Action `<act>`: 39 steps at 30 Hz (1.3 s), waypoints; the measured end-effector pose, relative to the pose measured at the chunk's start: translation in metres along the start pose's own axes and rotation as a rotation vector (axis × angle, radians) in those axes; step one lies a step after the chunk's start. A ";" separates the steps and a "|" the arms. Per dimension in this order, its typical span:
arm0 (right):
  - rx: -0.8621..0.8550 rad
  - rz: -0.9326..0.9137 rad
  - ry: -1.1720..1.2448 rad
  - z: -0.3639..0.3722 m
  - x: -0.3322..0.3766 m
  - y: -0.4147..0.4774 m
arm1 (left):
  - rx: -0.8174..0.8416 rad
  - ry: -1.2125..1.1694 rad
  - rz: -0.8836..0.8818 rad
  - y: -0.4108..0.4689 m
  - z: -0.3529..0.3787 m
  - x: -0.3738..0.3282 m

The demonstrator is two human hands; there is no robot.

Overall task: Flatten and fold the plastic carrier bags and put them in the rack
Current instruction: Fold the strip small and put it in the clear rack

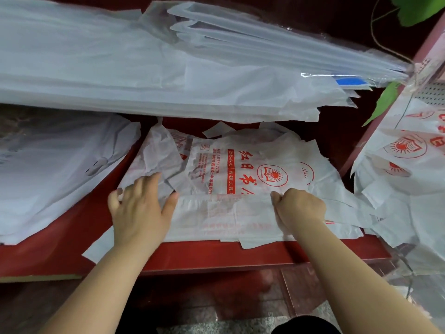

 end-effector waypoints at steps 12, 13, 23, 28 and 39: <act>-0.261 -0.003 0.005 -0.006 0.008 -0.001 | 0.595 0.165 0.298 -0.015 0.042 -0.035; -0.338 -0.074 0.015 -0.005 0.019 -0.005 | 0.587 0.170 0.292 -0.015 0.042 -0.036; 0.120 -0.552 0.228 0.017 0.062 -0.037 | 0.623 0.142 0.251 -0.015 0.039 -0.036; 0.147 -0.406 0.205 0.015 0.015 -0.032 | 0.613 0.110 0.254 -0.015 0.039 -0.036; 0.101 -0.369 0.272 0.017 0.004 -0.033 | 0.226 -0.197 -0.191 -0.009 -0.022 0.053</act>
Point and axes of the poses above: each hand's wrist, its own y-axis towards the middle knuckle, its own z-axis out of the palm, x = y × z, the point moved 3 cm from there along y, towards the middle knuckle, and after that the axes turned 2 degrees about -z, right-handed, at the moved point
